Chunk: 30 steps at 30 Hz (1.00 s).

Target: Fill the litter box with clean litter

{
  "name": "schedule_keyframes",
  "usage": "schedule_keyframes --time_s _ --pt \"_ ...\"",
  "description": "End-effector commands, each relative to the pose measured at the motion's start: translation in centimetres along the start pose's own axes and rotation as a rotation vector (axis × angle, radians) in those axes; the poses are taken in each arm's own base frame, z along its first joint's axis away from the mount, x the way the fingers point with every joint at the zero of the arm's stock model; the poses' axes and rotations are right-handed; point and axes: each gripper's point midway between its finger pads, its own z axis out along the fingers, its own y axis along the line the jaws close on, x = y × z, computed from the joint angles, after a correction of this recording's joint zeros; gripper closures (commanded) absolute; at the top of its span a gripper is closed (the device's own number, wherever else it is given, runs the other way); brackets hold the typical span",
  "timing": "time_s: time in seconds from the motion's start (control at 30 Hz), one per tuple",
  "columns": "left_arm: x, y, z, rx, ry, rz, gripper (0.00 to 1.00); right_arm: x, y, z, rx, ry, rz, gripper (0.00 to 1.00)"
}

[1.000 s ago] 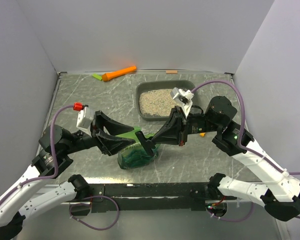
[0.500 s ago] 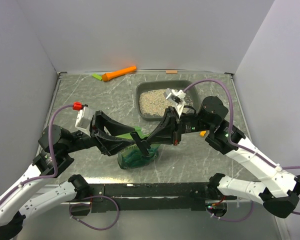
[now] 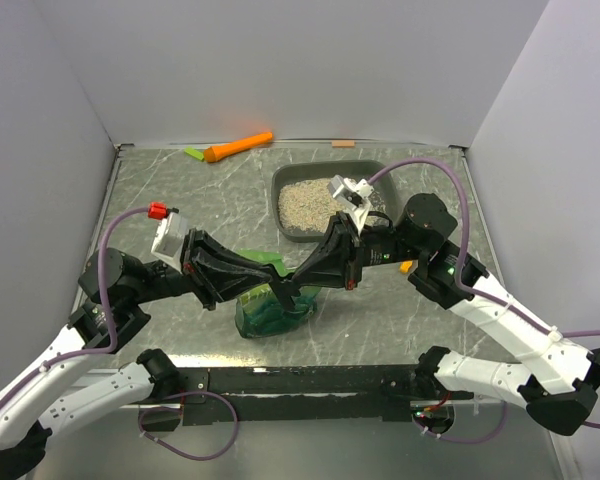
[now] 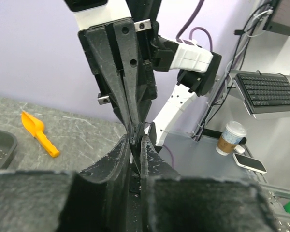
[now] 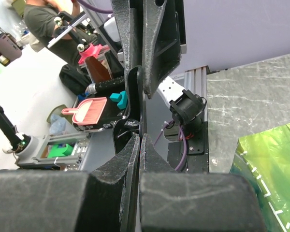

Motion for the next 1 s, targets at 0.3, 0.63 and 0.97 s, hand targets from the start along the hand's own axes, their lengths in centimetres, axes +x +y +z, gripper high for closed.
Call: schedule_keyframes --time_s 0.3,0.63,0.97 --pt "-0.6 0.2 -0.1 -0.021 -0.007 0.021 0.99 -0.4 0.7 -0.6 0.019 -0.01 -0.073 0.4" --pt "-0.1 0.3 -1.2 -0.08 0.022 -0.013 0.99 -0.9 0.7 -3.0 0.147 -0.016 -0.26 0.28" --pt "0.2 0.2 -1.3 -0.081 0.025 -0.046 0.99 0.2 -0.3 -2.1 0.103 0.027 -0.278 0.28"
